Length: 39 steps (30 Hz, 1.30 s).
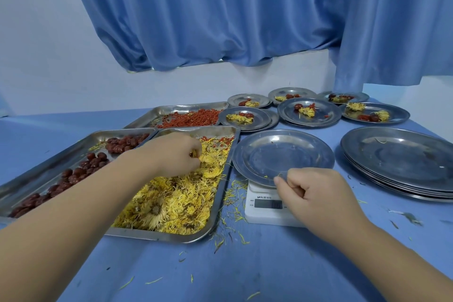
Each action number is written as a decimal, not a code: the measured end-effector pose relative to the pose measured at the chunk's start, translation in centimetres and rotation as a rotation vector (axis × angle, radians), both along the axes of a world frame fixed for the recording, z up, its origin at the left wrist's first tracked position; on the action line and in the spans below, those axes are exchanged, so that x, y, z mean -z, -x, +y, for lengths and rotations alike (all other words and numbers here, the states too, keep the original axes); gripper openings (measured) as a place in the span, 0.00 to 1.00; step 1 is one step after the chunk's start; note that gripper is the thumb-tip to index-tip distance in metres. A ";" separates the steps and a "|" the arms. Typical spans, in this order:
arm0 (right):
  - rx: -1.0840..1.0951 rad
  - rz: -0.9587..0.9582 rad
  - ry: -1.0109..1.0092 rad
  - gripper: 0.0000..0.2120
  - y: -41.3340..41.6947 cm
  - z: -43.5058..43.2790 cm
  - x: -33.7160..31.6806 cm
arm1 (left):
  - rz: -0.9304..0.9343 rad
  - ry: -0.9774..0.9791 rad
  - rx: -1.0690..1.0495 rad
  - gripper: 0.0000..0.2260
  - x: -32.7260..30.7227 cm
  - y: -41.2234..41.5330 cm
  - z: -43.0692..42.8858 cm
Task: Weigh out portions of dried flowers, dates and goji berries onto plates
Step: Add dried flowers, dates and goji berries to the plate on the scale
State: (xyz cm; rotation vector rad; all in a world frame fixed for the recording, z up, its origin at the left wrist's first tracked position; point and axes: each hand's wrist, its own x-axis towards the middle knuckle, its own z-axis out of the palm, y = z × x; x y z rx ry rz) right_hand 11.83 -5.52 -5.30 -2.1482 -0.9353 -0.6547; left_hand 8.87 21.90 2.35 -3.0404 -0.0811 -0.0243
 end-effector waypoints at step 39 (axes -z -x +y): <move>0.080 -0.034 -0.067 0.25 -2.5 -2.2 -1.2 | -0.077 0.632 0.171 0.11 0.2 -8.5 -8.7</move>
